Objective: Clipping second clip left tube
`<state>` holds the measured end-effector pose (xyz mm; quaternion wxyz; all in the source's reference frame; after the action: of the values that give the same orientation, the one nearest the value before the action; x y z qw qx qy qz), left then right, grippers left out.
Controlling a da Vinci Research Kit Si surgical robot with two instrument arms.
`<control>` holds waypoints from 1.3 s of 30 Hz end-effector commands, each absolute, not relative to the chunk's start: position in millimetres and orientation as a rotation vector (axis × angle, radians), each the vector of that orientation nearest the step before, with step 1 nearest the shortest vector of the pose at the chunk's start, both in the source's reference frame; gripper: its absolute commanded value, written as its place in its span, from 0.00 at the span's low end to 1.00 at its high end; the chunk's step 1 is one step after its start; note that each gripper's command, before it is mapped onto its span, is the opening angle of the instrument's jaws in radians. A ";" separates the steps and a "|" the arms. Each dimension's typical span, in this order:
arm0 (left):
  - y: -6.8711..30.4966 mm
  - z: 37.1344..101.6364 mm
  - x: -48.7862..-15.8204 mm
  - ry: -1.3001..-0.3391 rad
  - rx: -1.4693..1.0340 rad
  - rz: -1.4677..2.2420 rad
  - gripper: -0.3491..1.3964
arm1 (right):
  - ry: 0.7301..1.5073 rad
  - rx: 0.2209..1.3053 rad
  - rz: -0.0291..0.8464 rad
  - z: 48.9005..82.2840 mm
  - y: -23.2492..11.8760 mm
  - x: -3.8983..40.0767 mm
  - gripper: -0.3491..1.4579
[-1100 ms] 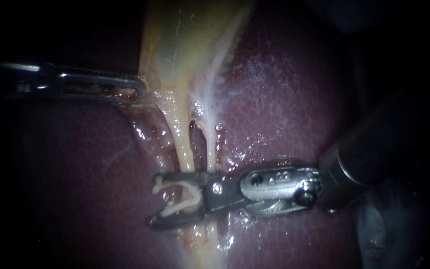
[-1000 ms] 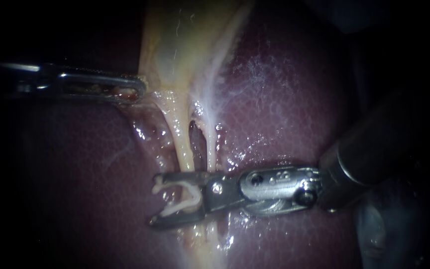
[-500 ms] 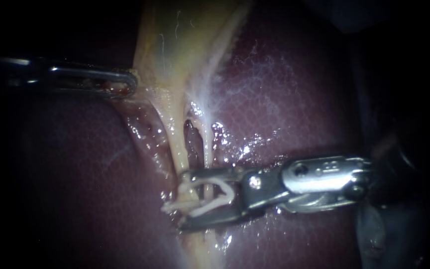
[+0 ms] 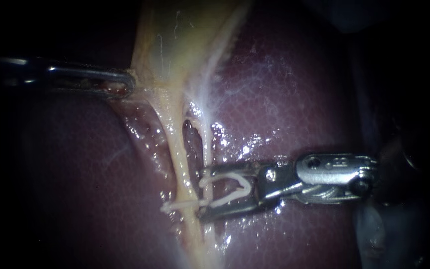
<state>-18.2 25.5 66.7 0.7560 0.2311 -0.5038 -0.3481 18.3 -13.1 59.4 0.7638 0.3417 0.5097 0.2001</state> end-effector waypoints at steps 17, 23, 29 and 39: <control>25.5 66.9 -18.3 -1.099 0.502 -0.759 0.00 | 1.152 0.999 0.541 64.9 -13.2 20.6 0.46; 25.5 67.0 -18.3 -1.099 0.501 -0.759 0.00 | 1.166 1.023 0.551 64.4 -13.3 22.2 0.46; 25.6 67.0 -18.4 -1.098 0.501 -0.759 0.00 | 1.191 1.048 0.577 63.7 -13.5 23.3 0.46; 25.6 67.0 -18.4 -1.098 0.501 -0.759 0.00 | 1.267 1.122 0.614 58.8 -12.5 23.8 0.46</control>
<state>-18.4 25.6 67.0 0.7563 0.2298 -0.5039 -0.3483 23.9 -12.4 58.4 0.6193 0.4892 0.5527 0.2678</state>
